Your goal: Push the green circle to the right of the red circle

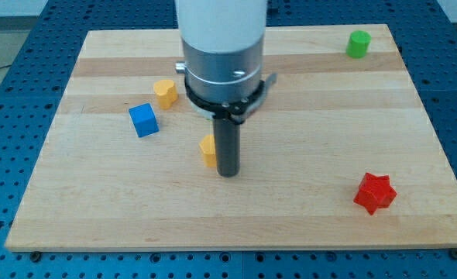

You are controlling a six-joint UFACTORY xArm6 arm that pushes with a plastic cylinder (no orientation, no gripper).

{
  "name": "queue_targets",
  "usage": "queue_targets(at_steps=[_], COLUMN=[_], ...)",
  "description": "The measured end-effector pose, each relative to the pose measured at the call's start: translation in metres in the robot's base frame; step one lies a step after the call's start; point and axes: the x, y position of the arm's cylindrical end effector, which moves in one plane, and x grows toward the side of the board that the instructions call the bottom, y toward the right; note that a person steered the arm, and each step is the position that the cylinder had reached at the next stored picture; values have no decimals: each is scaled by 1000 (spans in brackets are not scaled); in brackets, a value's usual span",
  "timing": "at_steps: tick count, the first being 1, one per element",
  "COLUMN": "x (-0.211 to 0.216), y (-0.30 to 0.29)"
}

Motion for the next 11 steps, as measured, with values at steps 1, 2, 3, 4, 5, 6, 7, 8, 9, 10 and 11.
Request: queue_targets(at_steps=[1,2,3,4,5,6,7,8,9,10,11], x=[-16,-12,-41,-109,-99,-100,-146,-157,-230,-295,-263], y=[-2,95,182,214,173,112,177,283,310,280,226])
